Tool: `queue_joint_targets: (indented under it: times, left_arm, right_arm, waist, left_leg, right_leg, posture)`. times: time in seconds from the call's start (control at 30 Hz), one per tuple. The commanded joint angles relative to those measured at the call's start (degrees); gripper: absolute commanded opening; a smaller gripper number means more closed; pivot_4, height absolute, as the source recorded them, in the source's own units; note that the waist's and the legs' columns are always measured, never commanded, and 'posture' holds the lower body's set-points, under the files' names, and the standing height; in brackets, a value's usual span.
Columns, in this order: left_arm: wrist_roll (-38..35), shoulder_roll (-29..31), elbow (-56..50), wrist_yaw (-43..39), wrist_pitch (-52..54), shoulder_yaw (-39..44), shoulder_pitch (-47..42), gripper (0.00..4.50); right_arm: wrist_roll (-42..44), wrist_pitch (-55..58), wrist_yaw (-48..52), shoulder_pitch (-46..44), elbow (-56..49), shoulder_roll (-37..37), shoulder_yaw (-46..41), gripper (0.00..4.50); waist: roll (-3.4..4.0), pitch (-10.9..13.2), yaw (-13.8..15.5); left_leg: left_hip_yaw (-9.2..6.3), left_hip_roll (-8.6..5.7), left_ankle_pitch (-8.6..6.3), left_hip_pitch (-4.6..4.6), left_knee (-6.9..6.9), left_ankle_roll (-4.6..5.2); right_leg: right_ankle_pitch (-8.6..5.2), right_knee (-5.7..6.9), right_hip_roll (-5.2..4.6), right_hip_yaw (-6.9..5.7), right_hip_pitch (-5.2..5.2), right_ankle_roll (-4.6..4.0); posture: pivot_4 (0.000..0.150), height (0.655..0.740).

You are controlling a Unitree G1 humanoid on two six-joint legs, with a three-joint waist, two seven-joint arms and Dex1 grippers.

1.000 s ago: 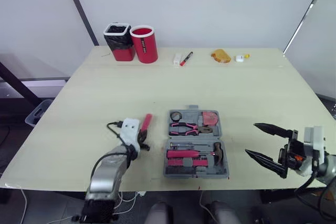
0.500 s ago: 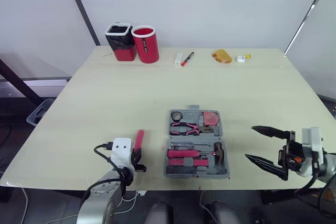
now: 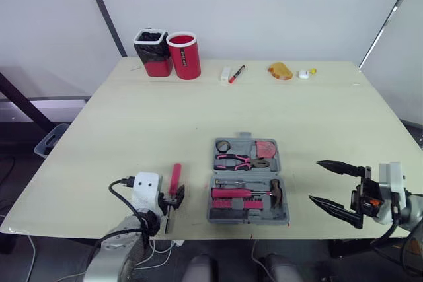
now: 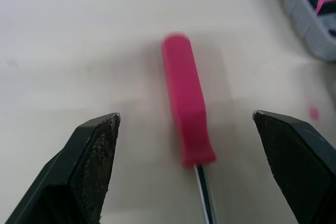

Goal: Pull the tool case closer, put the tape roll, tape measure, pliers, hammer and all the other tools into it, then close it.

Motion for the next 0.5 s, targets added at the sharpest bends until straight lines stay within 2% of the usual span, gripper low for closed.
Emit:
queue_joint_targets:
  times: [0.03,0.23,0.3,0.37,0.43,0.5]
  left_arm:
    - [-2.37,5.73,-1.31,-6.85,-2.72,1.77,-1.65,4.37]
    - [-6.05,22.04,8.95,-28.2,-11.58,0.76,-7.84,4.37]
    - [-5.13,27.24,12.78,-35.44,-16.35,-1.47,-10.2,4.37]
    - [-2.9,33.41,20.67,-46.23,-25.02,-5.24,-16.15,4.37]
    - [-1.27,36.77,29.13,-55.2,-34.44,-8.7,-22.22,4.37]
    - [-2.3,37.44,36.38,-63.15,-40.22,-10.65,-27.58,4.37]
  right_arm:
    - [0.28,-0.87,-0.27,-0.01,-1.52,0.1,-0.12,4.5]
    - [-0.07,-1.01,-0.67,-0.25,-1.63,0.49,0.21,4.5]
    - [-0.15,-1.18,-0.94,-0.66,-1.48,0.61,0.49,4.5]
    - [-0.3,-1.53,-1.19,-0.98,-1.22,0.91,0.89,4.5]
    - [-0.53,-1.82,-1.31,-0.96,-1.19,1.22,1.19,4.5]
    - [-0.54,-1.85,-1.52,-0.98,-1.37,1.42,1.2,4.5]
  waist:
    - [0.0,0.0,-0.01]
    - [0.02,0.02,0.03]
    - [0.05,0.03,0.0]
    - [0.02,0.06,0.15]
    - [0.04,0.07,0.4]
    - [0.05,0.08,0.45]
  left_leg:
    - [0.01,0.0,0.0,0.0,0.0,0.0]
    - [0.05,0.02,0.0,0.0,-0.01,0.0]
    - [0.1,0.03,0.0,0.0,-0.02,0.0]
    - [0.13,0.02,0.0,-0.02,-0.03,0.0]
    - [0.13,0.02,0.0,-0.05,-0.02,-0.01]
    - [0.15,0.02,0.0,-0.06,-0.02,0.0]
  right_leg:
    - [0.0,0.0,0.0,0.0,0.0,0.0]
    - [-0.02,0.0,0.03,-0.09,-0.02,-0.03]
    - [-0.02,-0.02,0.0,-0.06,-0.03,-0.03]
    - [-0.02,-0.05,-0.02,-0.02,-0.04,-0.03]
    - [-0.02,-0.06,0.0,-0.09,-0.06,-0.03]
    - [-0.02,-0.06,0.0,-0.08,-0.07,-0.03]
  posture:
    - [0.15,0.74]
    - [0.15,0.74]
    - [0.15,0.74]
    - [0.15,0.74]
    - [0.15,0.74]
    - [0.15,0.74]
